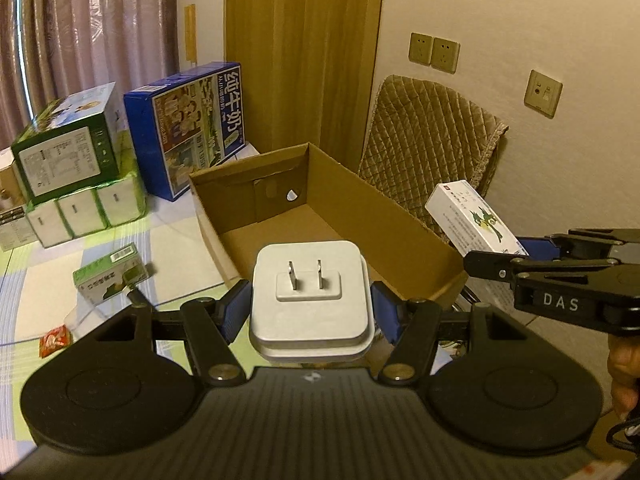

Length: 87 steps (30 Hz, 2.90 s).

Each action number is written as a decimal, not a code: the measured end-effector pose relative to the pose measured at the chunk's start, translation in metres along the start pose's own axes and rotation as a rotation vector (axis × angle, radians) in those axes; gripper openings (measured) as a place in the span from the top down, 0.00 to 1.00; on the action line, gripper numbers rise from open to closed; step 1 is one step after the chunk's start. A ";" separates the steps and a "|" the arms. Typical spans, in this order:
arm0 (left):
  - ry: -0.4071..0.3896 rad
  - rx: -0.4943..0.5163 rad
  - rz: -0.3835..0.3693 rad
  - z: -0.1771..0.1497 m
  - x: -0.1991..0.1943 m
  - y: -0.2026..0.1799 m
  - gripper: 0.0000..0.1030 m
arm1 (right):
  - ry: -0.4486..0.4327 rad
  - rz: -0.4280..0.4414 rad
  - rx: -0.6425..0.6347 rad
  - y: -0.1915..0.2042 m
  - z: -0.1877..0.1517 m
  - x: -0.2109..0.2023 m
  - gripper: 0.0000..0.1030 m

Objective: Organize objects
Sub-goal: 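Carry the plug adapter and parrot medicine box over the cardboard box, then open both tools to drop the adapter and medicine box into the box, then withdraw both tools from the box back over the table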

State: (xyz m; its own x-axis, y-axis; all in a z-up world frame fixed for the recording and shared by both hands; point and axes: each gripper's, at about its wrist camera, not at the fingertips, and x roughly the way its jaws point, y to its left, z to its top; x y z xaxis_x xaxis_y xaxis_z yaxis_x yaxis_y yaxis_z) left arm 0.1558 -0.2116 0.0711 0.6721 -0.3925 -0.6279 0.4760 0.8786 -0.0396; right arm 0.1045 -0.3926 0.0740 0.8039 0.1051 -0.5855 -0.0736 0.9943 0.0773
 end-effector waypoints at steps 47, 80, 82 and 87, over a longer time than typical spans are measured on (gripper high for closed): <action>0.022 -0.085 0.043 0.000 0.034 0.050 0.29 | 0.037 0.080 0.053 -0.002 0.020 0.069 0.65; 0.019 -0.228 0.158 -0.085 -0.078 0.109 0.18 | -0.009 0.174 0.123 0.056 -0.023 -0.026 0.19; 0.020 -0.231 0.177 -0.090 -0.088 0.115 0.13 | -0.008 0.192 0.109 0.069 -0.026 -0.030 0.14; 0.025 -0.262 0.218 -0.106 -0.109 0.136 0.10 | 0.000 0.216 0.080 0.096 -0.035 -0.036 0.07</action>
State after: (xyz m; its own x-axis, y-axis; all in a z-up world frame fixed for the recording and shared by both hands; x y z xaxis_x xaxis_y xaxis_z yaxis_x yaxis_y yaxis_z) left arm 0.0873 -0.0206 0.0518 0.7266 -0.1839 -0.6620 0.1587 0.9824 -0.0987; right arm 0.0479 -0.3003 0.0740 0.7744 0.3150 -0.5487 -0.1968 0.9442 0.2642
